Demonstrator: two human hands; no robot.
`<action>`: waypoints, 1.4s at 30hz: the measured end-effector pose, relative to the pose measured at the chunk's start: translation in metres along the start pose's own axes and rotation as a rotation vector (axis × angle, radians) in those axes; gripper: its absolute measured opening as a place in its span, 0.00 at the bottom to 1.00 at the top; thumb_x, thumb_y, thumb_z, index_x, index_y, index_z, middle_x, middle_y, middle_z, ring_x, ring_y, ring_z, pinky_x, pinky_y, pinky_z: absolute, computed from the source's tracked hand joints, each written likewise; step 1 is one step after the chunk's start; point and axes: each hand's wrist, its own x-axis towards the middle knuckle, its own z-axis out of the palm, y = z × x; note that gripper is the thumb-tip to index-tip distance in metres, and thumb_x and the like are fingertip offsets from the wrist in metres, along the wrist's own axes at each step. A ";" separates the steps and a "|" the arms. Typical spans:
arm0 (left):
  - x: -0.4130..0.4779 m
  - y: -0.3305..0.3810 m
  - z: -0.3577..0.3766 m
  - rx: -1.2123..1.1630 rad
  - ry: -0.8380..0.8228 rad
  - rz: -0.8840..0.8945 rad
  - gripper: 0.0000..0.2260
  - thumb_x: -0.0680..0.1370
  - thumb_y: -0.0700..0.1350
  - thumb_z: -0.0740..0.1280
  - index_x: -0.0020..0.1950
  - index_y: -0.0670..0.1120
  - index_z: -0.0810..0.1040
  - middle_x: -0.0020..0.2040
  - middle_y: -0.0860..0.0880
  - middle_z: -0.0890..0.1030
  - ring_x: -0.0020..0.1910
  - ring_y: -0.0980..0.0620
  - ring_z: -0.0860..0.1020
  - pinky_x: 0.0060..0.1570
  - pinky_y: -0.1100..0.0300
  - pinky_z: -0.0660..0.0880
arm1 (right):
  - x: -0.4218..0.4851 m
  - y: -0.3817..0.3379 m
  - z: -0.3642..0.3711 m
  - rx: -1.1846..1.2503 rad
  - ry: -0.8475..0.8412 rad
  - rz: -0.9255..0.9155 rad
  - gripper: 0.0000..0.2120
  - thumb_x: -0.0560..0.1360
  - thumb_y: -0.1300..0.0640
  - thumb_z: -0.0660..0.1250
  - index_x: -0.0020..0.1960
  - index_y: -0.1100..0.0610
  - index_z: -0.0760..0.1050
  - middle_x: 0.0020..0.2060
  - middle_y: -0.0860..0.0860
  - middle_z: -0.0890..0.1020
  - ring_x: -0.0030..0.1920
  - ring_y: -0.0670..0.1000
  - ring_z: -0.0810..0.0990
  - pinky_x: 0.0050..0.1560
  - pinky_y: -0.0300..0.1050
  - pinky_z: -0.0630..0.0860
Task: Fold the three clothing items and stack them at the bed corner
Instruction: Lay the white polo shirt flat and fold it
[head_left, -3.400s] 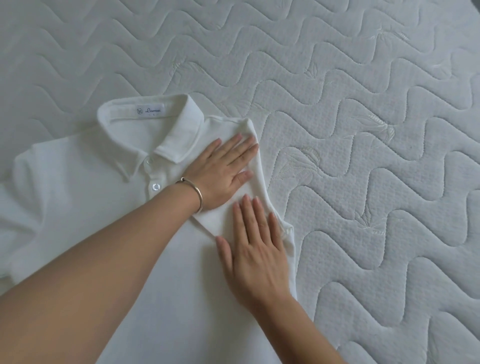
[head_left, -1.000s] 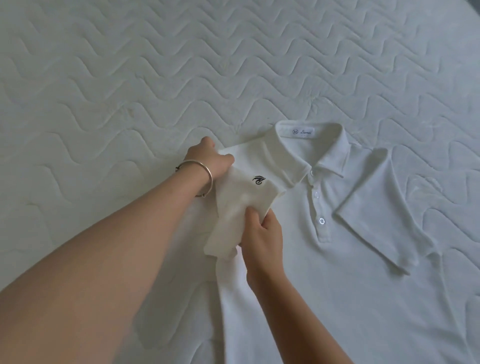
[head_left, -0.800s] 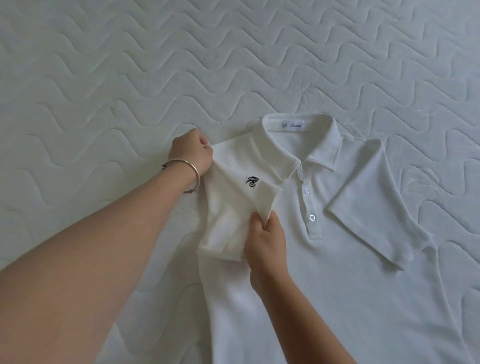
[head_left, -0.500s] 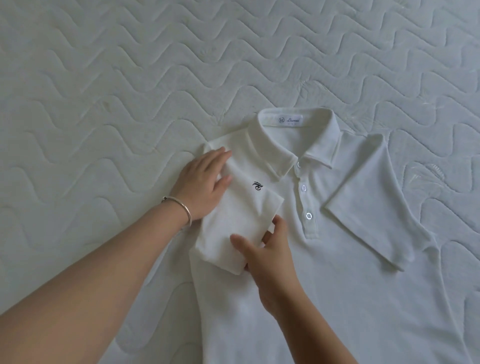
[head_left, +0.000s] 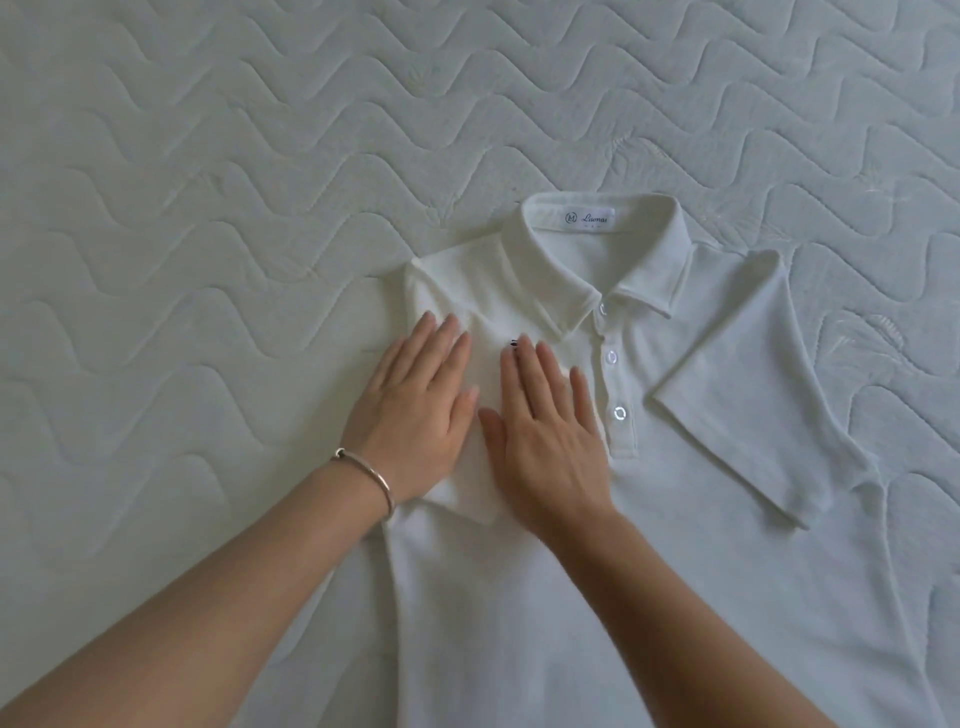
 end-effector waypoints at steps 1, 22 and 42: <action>-0.005 0.001 0.004 0.040 -0.030 -0.012 0.25 0.76 0.51 0.52 0.66 0.37 0.70 0.67 0.39 0.71 0.67 0.40 0.68 0.66 0.53 0.57 | 0.003 0.006 0.005 -0.037 -0.045 -0.011 0.27 0.77 0.47 0.50 0.69 0.62 0.66 0.68 0.56 0.70 0.70 0.54 0.66 0.68 0.50 0.52; -0.039 0.053 0.017 0.078 -0.117 -0.091 0.28 0.79 0.57 0.44 0.68 0.41 0.67 0.69 0.42 0.69 0.69 0.42 0.67 0.65 0.50 0.56 | -0.063 0.126 -0.061 0.067 0.065 0.325 0.29 0.73 0.42 0.48 0.66 0.56 0.70 0.68 0.56 0.70 0.71 0.56 0.63 0.72 0.54 0.50; 0.103 0.222 0.026 -0.815 -0.332 -0.540 0.08 0.76 0.47 0.62 0.48 0.46 0.78 0.44 0.49 0.79 0.49 0.47 0.78 0.51 0.59 0.72 | -0.018 0.215 -0.102 0.405 -0.208 0.701 0.09 0.71 0.47 0.67 0.47 0.50 0.72 0.38 0.46 0.77 0.46 0.53 0.77 0.48 0.50 0.74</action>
